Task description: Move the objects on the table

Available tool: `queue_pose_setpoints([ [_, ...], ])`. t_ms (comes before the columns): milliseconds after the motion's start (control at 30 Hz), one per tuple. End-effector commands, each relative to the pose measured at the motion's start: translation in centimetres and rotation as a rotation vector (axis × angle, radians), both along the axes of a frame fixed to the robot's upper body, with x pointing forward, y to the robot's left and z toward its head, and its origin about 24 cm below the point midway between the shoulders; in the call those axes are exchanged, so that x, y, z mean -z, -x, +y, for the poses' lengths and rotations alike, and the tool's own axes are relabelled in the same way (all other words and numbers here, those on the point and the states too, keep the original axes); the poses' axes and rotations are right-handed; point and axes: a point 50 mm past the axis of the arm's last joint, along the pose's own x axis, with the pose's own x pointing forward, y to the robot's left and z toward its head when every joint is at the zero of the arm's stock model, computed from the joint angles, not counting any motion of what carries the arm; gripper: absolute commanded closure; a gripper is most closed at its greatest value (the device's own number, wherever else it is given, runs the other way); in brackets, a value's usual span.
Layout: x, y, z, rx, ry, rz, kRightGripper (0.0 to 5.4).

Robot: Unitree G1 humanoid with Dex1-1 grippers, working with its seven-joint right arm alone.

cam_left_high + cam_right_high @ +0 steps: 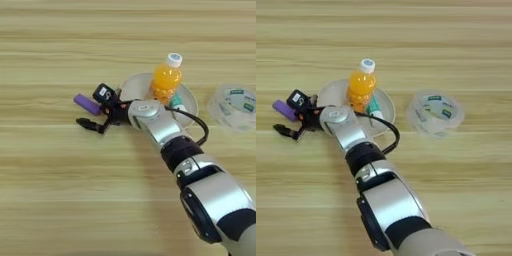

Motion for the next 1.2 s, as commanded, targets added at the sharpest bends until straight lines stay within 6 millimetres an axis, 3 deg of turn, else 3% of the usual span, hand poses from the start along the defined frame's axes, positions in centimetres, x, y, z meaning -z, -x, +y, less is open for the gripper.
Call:
queue_pose_setpoints([
  [33,-3.57,-1.79,0.69,-0.013,-0.013,-0.131,0.34],
  [833,-3.46,-1.61,0.82,-0.034,-0.004,-0.135,3.42],
  [1000,-3.45,-1.59,0.9,-0.037,-0.004,-0.135,3.94],
  [1200,-3.62,-1.5,1.01,-0.04,-0.016,-0.141,3.98],
])
